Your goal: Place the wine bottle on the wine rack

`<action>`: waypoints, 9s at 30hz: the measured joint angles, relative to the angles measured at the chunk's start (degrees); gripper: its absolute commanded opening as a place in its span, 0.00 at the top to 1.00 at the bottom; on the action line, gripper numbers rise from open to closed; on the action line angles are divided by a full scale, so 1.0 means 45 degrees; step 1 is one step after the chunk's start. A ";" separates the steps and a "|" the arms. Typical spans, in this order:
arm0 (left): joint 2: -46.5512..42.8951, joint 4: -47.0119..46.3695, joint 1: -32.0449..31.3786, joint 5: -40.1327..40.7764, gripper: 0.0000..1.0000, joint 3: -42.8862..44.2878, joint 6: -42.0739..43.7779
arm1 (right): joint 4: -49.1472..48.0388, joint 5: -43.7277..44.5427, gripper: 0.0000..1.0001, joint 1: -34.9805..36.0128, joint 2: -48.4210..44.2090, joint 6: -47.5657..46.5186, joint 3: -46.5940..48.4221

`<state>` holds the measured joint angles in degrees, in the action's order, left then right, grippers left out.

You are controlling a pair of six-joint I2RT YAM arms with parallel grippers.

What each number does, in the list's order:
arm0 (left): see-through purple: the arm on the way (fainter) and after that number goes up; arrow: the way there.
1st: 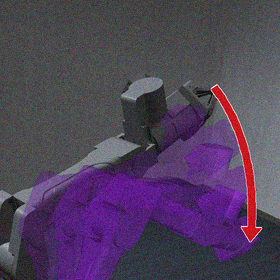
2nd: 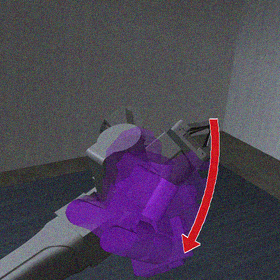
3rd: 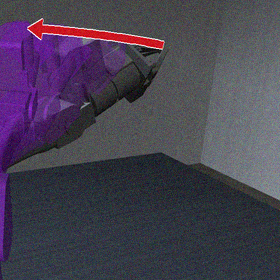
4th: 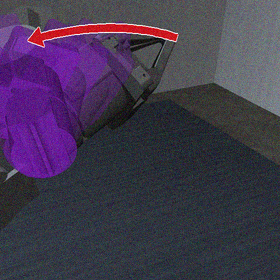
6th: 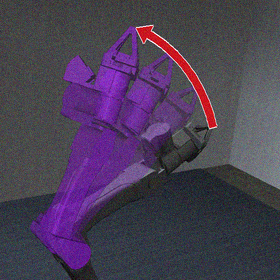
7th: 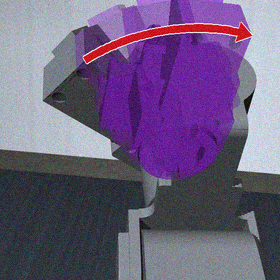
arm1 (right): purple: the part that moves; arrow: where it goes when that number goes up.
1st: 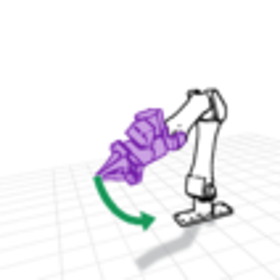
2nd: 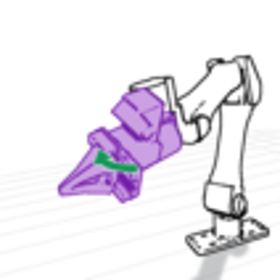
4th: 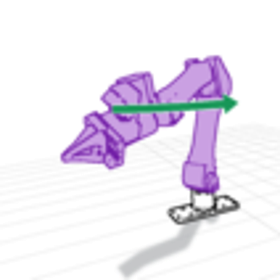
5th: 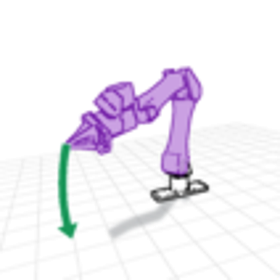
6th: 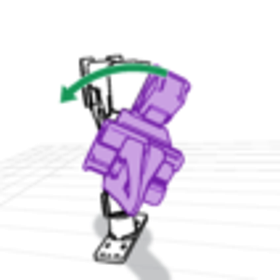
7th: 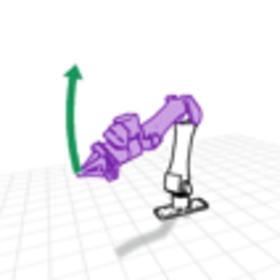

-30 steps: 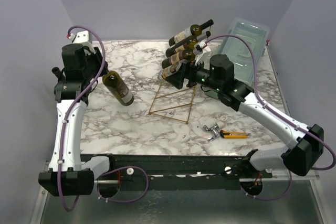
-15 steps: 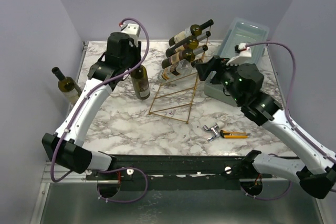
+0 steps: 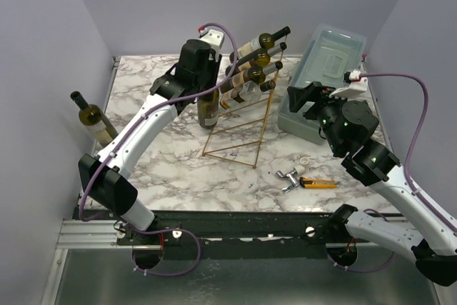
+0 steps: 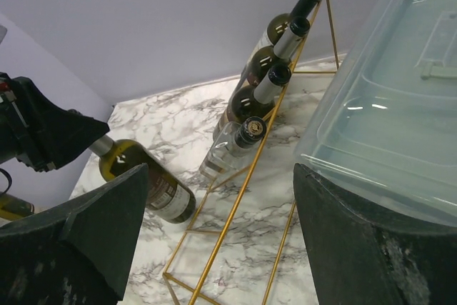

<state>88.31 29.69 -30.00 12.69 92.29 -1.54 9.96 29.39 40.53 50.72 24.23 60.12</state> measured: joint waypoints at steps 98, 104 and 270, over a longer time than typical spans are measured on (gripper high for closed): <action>0.2045 0.2982 -0.4556 0.0908 0.01 0.2492 0.1821 | -0.0583 0.0622 0.16 0.0000 -0.1234 -0.0738 -0.1613; 0.0330 0.3084 -0.3687 0.2059 0.01 0.2200 0.1321 | -0.0593 0.0534 0.16 0.0000 -0.1103 -0.0719 -0.1613; -0.0175 0.0821 -0.5071 0.2948 1.00 -0.1559 0.1705 | 0.0039 -0.1355 0.00 0.0000 -0.1345 0.0170 -0.0952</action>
<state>87.53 33.39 -52.82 25.96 85.27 6.13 10.13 23.29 40.53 44.66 24.99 55.83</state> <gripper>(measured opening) 0.362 0.998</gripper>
